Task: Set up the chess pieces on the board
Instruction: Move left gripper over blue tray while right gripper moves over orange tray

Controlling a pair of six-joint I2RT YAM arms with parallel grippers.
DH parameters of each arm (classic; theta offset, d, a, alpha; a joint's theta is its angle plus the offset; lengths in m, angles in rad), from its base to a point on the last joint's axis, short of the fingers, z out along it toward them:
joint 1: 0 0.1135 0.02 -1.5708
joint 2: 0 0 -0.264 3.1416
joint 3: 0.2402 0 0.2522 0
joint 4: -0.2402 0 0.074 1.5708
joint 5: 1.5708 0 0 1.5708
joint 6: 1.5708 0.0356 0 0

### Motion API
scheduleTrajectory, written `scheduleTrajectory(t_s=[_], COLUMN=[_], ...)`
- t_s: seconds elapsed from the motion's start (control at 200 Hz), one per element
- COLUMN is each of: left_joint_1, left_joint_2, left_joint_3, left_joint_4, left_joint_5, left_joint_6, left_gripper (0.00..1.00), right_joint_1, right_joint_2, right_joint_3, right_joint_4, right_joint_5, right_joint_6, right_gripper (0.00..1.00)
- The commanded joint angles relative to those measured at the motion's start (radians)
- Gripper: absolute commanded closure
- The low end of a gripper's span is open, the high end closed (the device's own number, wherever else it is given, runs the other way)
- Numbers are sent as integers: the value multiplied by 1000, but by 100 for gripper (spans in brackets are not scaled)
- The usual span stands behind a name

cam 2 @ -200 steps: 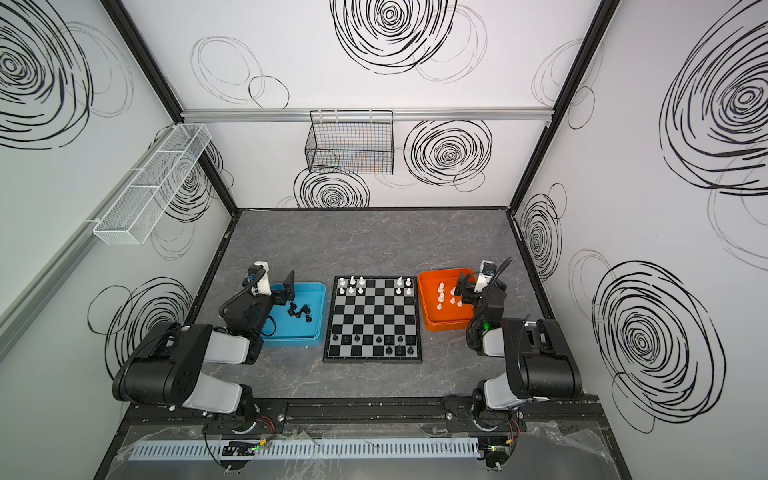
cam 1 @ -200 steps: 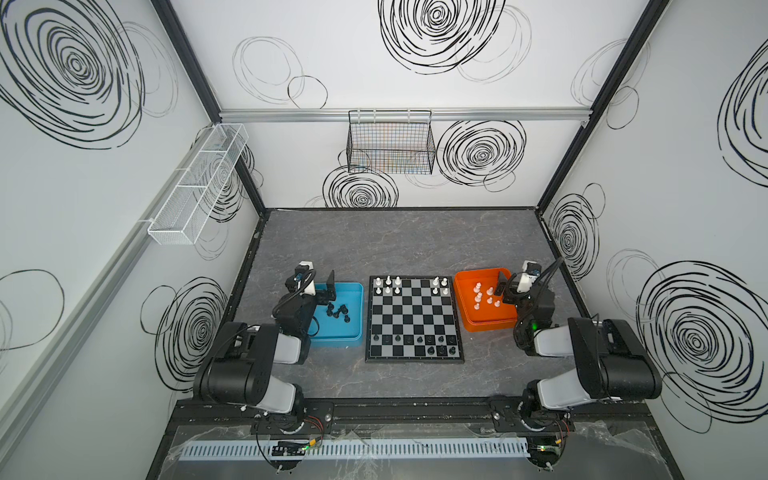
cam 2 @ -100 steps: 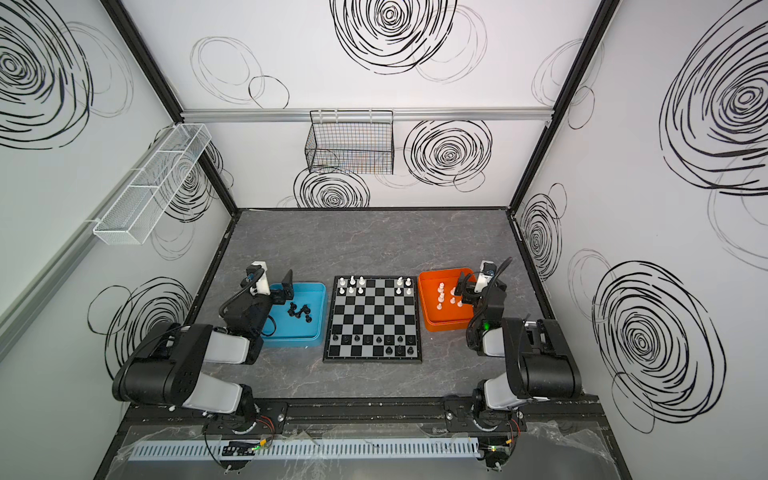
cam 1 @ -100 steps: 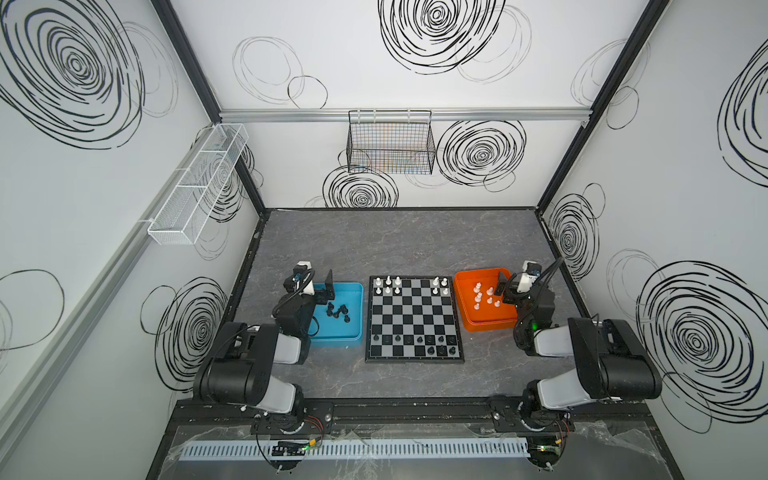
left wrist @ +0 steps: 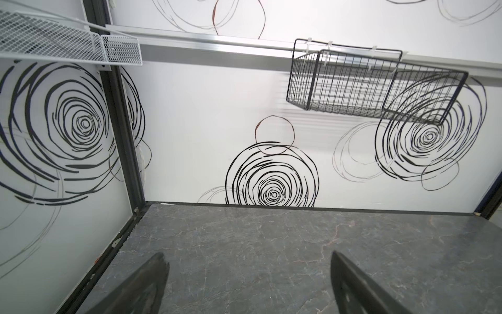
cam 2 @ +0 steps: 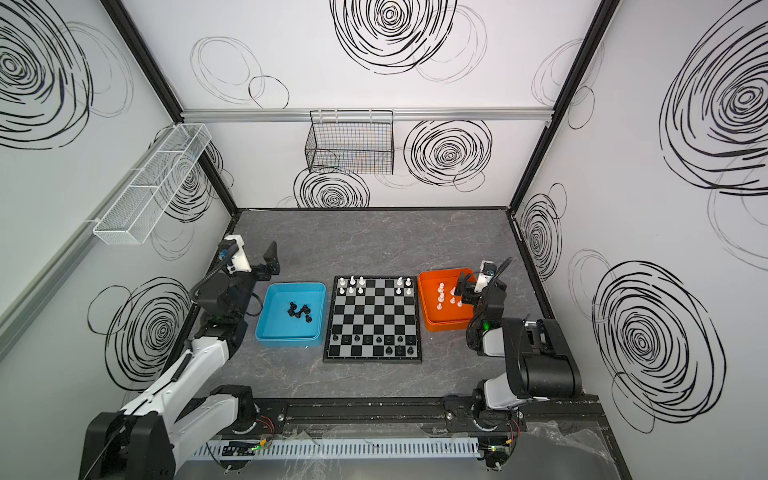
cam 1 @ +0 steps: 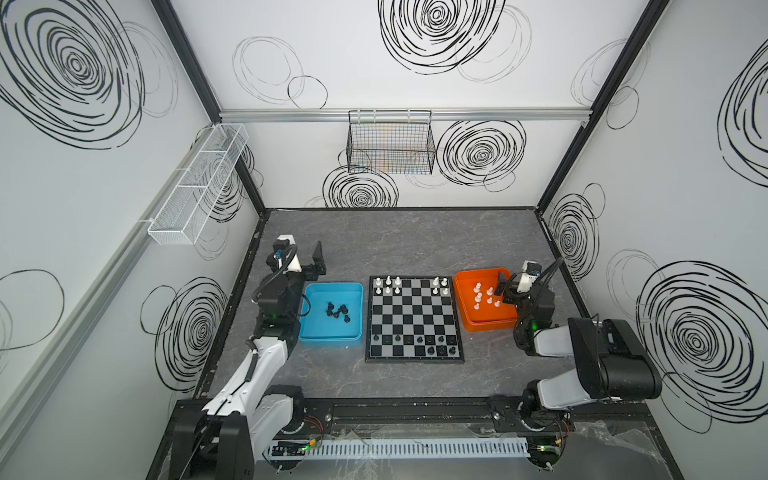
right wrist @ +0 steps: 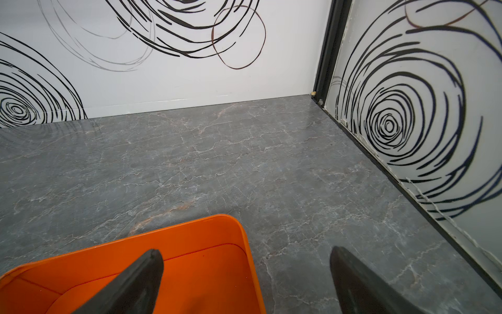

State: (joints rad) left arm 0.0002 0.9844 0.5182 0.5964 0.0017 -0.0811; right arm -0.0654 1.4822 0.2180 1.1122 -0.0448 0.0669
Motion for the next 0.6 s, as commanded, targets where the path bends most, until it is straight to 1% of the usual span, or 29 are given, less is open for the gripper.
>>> scheduleTrajectory(t_s=[0.0, 0.105, 0.185, 0.215, 0.24, 0.265, 0.33, 0.36, 0.42, 0.495, 0.57, 0.595], left_joint_1=[21, 29, 27, 25, 22, 18, 12, 11, 11, 11, 9, 9], left_joint_2=[3, 34, 40, 37, 37, 35, 35, 39, 53, 78, 103, 113], left_joint_3=[141, 273, 351, 372, 388, 402, 432, 445, 468, 500, 524, 532], left_joint_4=[-372, -560, -640, -656, -667, -673, -681, -685, -696, -724, -748, -759], left_joint_5=[11, 64, 108, 130, 141, 149, 164, 164, 166, 186, 190, 183], left_joint_6=[-21, 50, 91, 101, 104, 105, 67, 40, -10, -37, -47, -50], left_gripper=[4, 4, 4, 4, 4, 4, 4, 4, 4, 4, 4, 4], right_joint_1=[-8, -5, -8, -7, -7, -7, -8, -9, -7, -6, -3, 0], right_joint_2=[-8, -11, -61, -99, -135, -166, -208, -220, -243, -285, -331, -347], right_joint_3=[10, 10, 17, 43, 75, 117, 217, 265, 357, 405, 400, 397], right_joint_4=[28, 27, 12, -54, -151, -259, -454, -548, -704, -792, -781, -782], right_joint_5=[-11, -7, -29, -27, -18, 10, 57, 58, 25, -9, -101, -116], right_joint_6=[-1, -3, -35, -37, -33, 9, 74, 90, 96, 125, 121, 138], right_gripper=[0, 0, 0, 0, 0, 0, 0, 0, 0, 0, 0, 0])
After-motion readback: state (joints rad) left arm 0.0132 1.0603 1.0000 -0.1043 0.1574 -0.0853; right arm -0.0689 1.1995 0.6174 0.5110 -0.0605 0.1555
